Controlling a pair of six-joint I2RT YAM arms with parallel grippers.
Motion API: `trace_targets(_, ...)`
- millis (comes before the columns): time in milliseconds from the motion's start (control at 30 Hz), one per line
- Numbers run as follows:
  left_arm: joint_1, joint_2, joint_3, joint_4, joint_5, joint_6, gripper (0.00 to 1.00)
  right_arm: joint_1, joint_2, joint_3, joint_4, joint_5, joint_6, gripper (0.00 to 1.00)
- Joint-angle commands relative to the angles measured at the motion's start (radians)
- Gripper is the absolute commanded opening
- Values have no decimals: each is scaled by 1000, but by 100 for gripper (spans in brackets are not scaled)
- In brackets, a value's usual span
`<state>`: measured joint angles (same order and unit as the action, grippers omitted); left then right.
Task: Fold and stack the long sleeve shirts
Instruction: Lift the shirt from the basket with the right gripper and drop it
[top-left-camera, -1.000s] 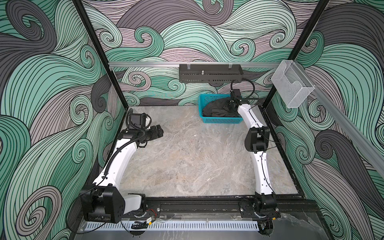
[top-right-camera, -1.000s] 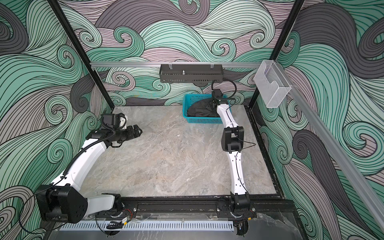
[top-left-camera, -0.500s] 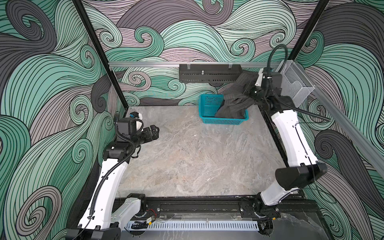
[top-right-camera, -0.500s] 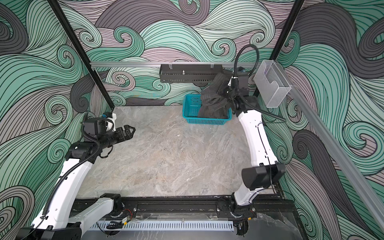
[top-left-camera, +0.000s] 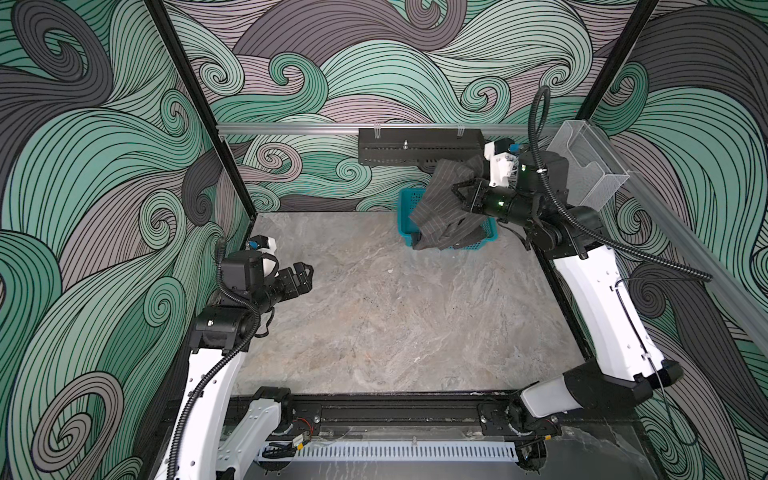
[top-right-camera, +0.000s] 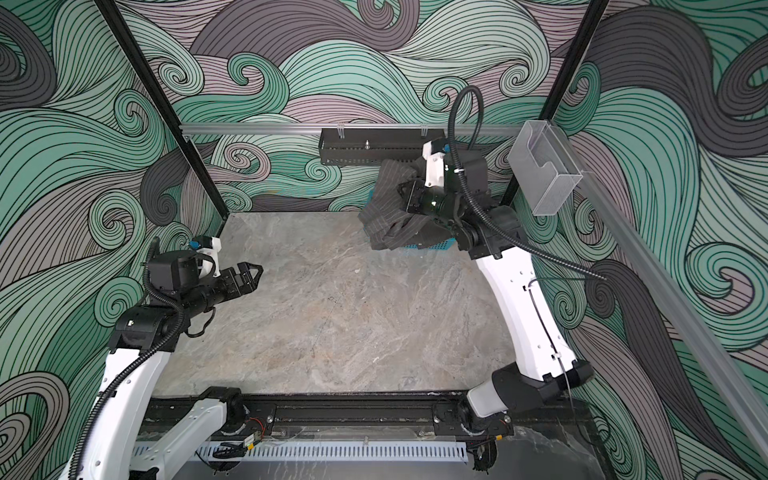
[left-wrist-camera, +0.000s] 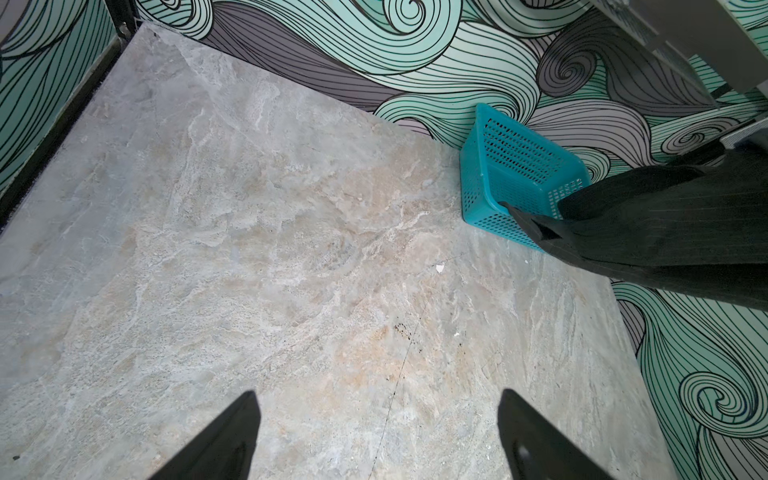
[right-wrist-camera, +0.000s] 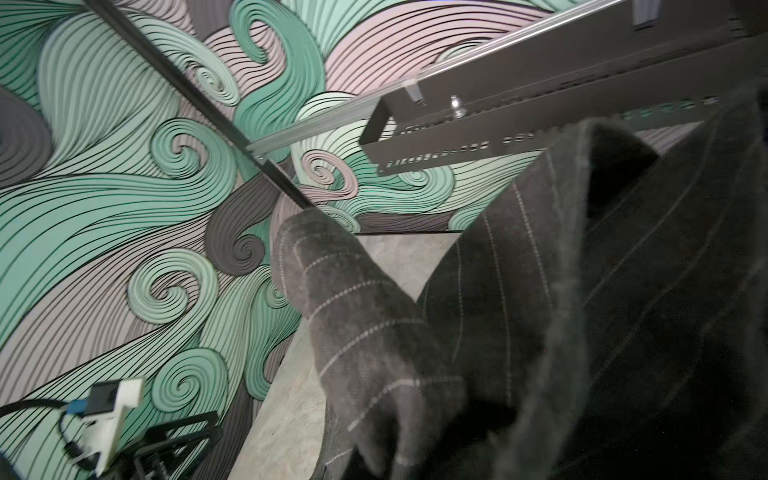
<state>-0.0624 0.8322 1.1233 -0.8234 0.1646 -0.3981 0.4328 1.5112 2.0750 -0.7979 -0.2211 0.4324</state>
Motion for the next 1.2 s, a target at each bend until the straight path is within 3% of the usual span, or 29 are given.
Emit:
trace_targets(0, -3, -24, 24, -46, -20, -16, 91, 60, 15, 157, 70, -136, -21, 0)
trace_targets(167, -2, -54, 35, -46, -36, -36, 91, 139, 128, 329, 117, -267, 29, 0)
trace_targets(367, -2, -85, 43, -55, -80, -32, 93, 192, 179, 301, 191, -280, 63, 4)
trace_targets(567, -2, -85, 36, -82, -101, -11, 94, 193, 56, -188, 360, -183, 49, 13)
trace_targets(767, -2, -84, 11, -89, -103, 7, 95, 180, -62, -674, 404, -65, -24, 19)
trace_targets(900, -2, -84, -12, -108, -94, 24, 95, 127, -195, -936, 355, 75, -49, 21)
trace_targets(1033, -2, -82, -63, -122, -47, 20, 94, 37, -348, -1090, 232, 230, -60, 25)
trace_targets(1067, -2, -83, -84, -120, -29, 12, 93, 14, -381, -1108, 193, 261, -61, 29)
trace_targets(1133, -2, -82, -130, -111, 7, -9, 91, -4, -427, -1124, 137, 296, -74, 52)
trace_targets(1167, -3, -82, -158, -102, 28, -22, 91, -3, -440, -1123, 111, 305, -78, 57)
